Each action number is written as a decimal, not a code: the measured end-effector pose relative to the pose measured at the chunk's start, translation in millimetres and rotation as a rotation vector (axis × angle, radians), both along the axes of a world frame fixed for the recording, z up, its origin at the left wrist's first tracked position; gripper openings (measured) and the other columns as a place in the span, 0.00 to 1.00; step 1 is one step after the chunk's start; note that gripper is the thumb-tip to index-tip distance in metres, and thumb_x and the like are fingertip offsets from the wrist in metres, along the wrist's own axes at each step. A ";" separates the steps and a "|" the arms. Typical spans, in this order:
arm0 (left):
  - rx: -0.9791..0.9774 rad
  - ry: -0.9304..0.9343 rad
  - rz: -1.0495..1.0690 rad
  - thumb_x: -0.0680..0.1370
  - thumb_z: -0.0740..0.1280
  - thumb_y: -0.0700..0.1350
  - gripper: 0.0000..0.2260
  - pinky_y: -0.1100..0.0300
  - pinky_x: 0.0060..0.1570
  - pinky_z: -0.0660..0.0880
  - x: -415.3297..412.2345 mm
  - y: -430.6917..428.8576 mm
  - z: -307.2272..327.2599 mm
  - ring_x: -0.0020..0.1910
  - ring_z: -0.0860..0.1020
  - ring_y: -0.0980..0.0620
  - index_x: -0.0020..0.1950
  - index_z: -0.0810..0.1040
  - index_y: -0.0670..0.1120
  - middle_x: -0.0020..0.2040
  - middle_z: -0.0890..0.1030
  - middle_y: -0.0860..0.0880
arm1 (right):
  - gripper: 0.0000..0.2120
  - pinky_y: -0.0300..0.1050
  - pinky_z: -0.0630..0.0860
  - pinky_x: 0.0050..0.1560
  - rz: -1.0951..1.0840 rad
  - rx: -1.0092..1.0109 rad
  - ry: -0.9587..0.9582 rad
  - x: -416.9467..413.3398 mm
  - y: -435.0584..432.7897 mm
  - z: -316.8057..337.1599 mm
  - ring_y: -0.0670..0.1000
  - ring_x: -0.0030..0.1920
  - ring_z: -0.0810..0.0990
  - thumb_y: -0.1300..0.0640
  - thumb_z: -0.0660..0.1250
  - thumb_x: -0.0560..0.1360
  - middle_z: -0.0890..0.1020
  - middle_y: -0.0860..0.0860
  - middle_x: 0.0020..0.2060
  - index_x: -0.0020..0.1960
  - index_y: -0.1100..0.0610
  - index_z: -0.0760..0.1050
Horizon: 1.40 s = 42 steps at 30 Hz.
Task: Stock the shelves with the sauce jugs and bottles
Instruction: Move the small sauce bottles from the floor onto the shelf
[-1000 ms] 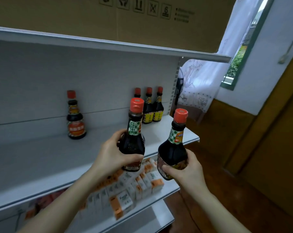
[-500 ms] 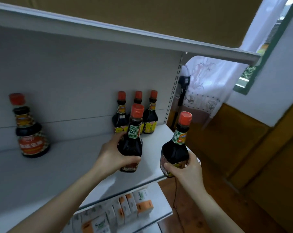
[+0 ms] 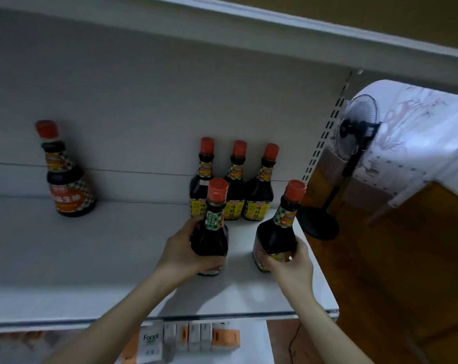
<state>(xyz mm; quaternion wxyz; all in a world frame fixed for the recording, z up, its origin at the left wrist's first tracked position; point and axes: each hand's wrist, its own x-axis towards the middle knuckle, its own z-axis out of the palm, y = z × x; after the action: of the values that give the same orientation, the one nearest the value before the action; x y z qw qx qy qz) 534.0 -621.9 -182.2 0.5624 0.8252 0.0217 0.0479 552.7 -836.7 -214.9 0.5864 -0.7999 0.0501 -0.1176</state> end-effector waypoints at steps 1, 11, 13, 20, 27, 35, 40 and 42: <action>0.009 -0.002 0.001 0.61 0.79 0.42 0.34 0.65 0.50 0.70 0.7 -0.7 -0.6 0.52 0.73 0.56 0.59 0.66 0.60 0.48 0.73 0.65 | 0.33 0.30 0.69 0.44 0.007 0.007 -0.005 3.6 0.7 -3.2 0.43 0.48 0.73 0.57 0.78 0.64 0.72 0.35 0.47 0.64 0.54 0.66; 0.016 -0.003 -0.002 0.63 0.79 0.44 0.33 0.62 0.53 0.70 -0.1 -2.4 -4.5 0.54 0.71 0.57 0.58 0.63 0.63 0.50 0.70 0.67 | 0.34 0.35 0.73 0.52 0.230 0.043 0.090 16.5 -22.9 -14.2 0.49 0.58 0.73 0.64 0.76 0.65 0.73 0.47 0.56 0.66 0.57 0.64; 0.008 -0.004 0.000 0.63 0.79 0.44 0.33 0.63 0.53 0.69 -1.3 -3.4 -5.5 0.54 0.71 0.57 0.58 0.63 0.63 0.50 0.70 0.67 | 0.29 0.31 0.74 0.47 0.201 0.017 0.074 13.9 -20.6 -18.2 0.44 0.53 0.75 0.63 0.76 0.65 0.75 0.43 0.51 0.61 0.55 0.67; 0.018 -0.005 -0.008 0.66 0.77 0.43 0.34 0.76 0.44 0.66 -2.9 -4.0 -3.5 0.52 0.71 0.60 0.63 0.63 0.60 0.49 0.70 0.69 | 0.27 0.32 0.71 0.44 0.129 -0.067 0.008 41.7 -2.4 -17.1 0.47 0.50 0.74 0.61 0.75 0.67 0.74 0.48 0.50 0.63 0.60 0.68; 0.041 0.001 -0.013 0.66 0.77 0.43 0.34 0.66 0.52 0.68 0.5 -2.2 -6.6 0.54 0.71 0.59 0.62 0.61 0.62 0.50 0.68 0.70 | 0.28 0.43 0.74 0.51 0.121 -0.070 -0.006 67.6 2.0 -21.1 0.49 0.51 0.74 0.61 0.75 0.67 0.75 0.49 0.51 0.63 0.59 0.68; 0.040 -0.013 -0.016 0.63 0.78 0.47 0.33 0.71 0.48 0.68 0.8 -2.4 -7.8 0.52 0.71 0.61 0.58 0.62 0.66 0.50 0.70 0.69 | 0.26 0.37 0.71 0.45 0.082 -0.092 -0.048 63.8 7.1 -24.7 0.48 0.50 0.74 0.59 0.75 0.67 0.75 0.50 0.50 0.62 0.58 0.69; 0.027 -0.009 -0.017 0.56 0.74 0.56 0.33 0.69 0.49 0.69 0.5 -2.3 -8.8 0.51 0.72 0.63 0.56 0.62 0.69 0.51 0.70 0.70 | 0.25 0.30 0.68 0.41 0.060 -0.142 -0.072 61.7 11.1 -21.9 0.47 0.48 0.73 0.58 0.75 0.68 0.74 0.49 0.48 0.61 0.59 0.70; 0.021 -0.013 -0.016 0.57 0.74 0.55 0.32 0.68 0.50 0.68 0.5 -2.8 -8.3 0.51 0.72 0.63 0.55 0.62 0.69 0.50 0.70 0.70 | 0.24 0.29 0.67 0.40 0.057 -0.153 -0.079 61.7 12.3 -22.4 0.48 0.48 0.73 0.58 0.74 0.68 0.74 0.49 0.47 0.60 0.59 0.70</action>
<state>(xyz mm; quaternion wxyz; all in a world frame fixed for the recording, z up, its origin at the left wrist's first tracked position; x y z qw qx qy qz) 534.4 -624.7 -190.5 0.5543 0.8308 0.0108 0.0490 614.4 -824.4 -237.3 0.5283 -0.8381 -0.0052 -0.1357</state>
